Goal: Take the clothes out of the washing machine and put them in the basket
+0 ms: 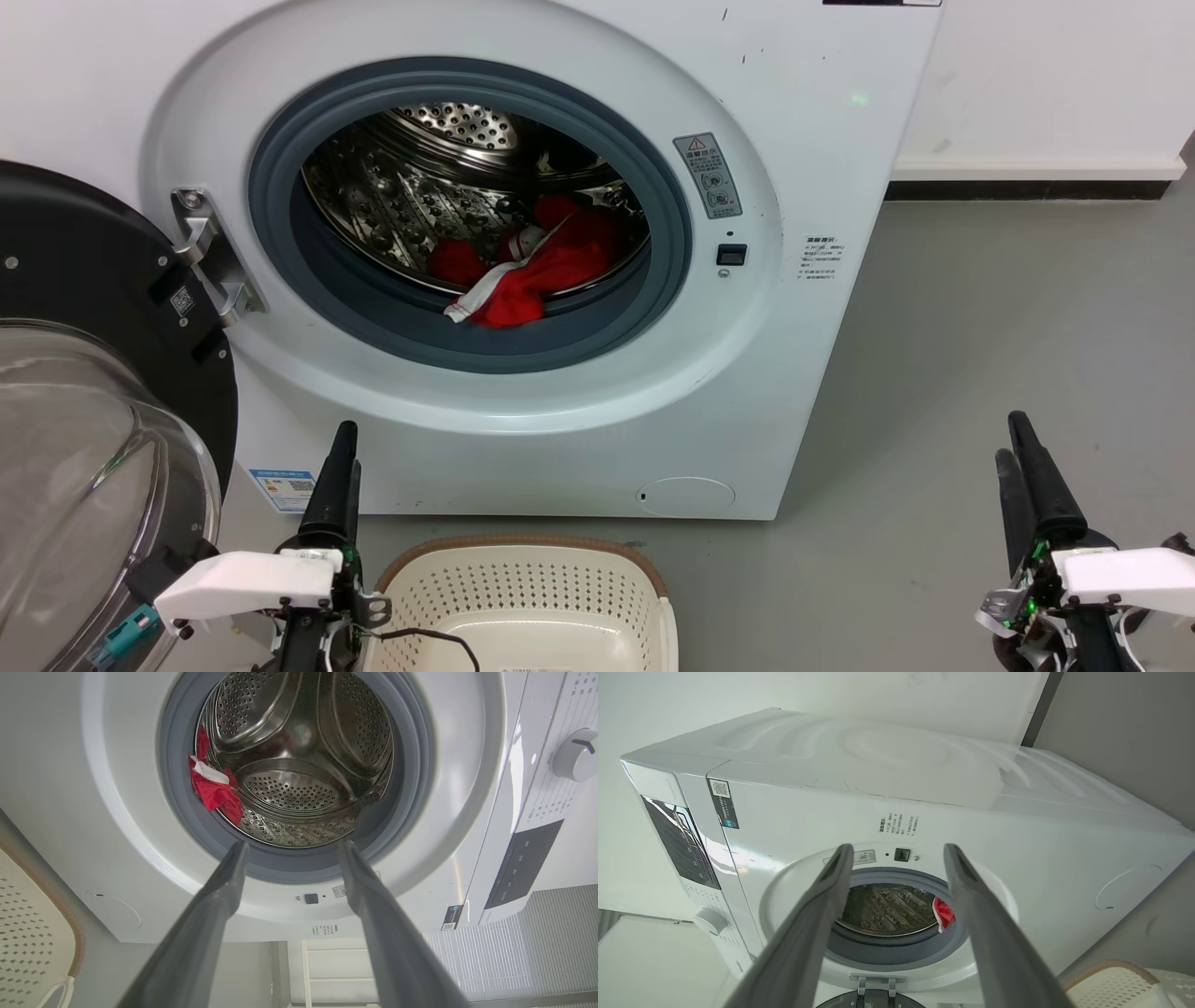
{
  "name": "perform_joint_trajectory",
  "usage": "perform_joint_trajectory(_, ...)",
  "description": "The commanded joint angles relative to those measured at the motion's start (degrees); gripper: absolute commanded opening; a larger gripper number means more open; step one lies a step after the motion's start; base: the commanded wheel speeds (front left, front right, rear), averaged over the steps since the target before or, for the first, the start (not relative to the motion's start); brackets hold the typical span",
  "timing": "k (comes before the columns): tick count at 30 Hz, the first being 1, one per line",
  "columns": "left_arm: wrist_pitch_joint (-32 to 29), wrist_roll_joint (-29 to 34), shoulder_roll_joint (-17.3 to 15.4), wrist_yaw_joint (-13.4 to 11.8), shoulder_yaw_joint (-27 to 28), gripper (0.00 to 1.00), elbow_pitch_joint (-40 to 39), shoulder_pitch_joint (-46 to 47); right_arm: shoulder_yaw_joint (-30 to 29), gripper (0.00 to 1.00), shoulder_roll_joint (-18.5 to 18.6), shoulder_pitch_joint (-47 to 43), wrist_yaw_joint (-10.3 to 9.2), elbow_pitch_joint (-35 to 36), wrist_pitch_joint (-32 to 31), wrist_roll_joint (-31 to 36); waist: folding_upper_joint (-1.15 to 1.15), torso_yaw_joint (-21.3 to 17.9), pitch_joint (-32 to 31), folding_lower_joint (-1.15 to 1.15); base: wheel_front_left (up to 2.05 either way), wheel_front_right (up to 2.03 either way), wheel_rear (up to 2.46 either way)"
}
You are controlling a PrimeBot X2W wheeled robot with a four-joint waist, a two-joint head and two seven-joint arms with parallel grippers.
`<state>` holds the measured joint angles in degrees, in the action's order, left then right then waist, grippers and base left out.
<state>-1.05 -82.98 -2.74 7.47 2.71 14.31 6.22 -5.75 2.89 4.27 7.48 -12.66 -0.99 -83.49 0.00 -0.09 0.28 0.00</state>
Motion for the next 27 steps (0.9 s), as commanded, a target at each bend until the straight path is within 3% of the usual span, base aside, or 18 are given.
perform_joint_trajectory(1, 0.5, 1.9, -0.1, 0.0, -0.3, 1.00, -1.2, 1.7, -0.1, 1.00, 0.0, 0.5, 0.01, 1.4, 0.5, 1.7, 0.00, 0.0, 0.0, 0.00, 0.00, 0.00, 0.00)
perform_joint_trajectory(27, 6.4, 31.0, -0.2, -1.2, -4.1, 1.00, -2.3, 3.4, 1.7, 1.00, 0.0, -1.2, 0.02, 6.4, 6.3, 38.2, 0.00, 0.2, -0.2, 0.00, 0.00, 0.00, 0.00)
